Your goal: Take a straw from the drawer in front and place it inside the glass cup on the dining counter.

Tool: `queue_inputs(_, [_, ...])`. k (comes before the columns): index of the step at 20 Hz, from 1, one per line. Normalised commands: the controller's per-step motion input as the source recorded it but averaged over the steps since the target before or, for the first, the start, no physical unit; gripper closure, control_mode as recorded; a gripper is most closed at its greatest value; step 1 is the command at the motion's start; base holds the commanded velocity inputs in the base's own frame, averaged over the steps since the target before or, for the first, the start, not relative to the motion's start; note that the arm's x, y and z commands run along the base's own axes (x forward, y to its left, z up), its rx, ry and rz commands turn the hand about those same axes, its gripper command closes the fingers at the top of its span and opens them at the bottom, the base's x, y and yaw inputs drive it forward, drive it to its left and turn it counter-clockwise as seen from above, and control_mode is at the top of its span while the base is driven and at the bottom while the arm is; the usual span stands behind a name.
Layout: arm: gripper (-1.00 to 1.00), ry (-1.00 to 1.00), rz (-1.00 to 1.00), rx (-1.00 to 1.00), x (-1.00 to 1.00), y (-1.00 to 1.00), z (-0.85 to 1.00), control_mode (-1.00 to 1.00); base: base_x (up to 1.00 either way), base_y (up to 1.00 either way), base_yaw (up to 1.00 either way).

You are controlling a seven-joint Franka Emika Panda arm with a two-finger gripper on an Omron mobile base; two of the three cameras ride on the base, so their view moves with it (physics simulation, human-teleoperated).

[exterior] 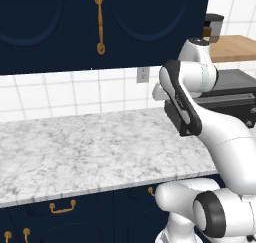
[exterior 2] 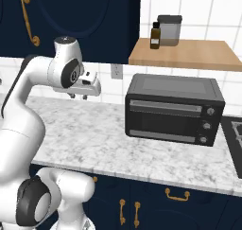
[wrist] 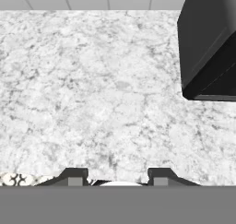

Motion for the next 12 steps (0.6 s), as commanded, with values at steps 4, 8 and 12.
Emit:
queue_inputs(4, [-1.0, -0.04, 0.0, 0.0, -0.53, -0.01, -0.02, -1.0, 0.0, 0.0, 0.0])
queue_inputs(8, [-1.0, -0.09, 0.0, 0.0, -0.89, 0.0, -0.24, -1.0, 0.0, 0.0, 0.0])
queue_inputs(12, [-1.0, -0.02, 0.0, 0.0, -0.65, 0.0, -0.39, -1.0, 0.0, 0.0, 0.0])
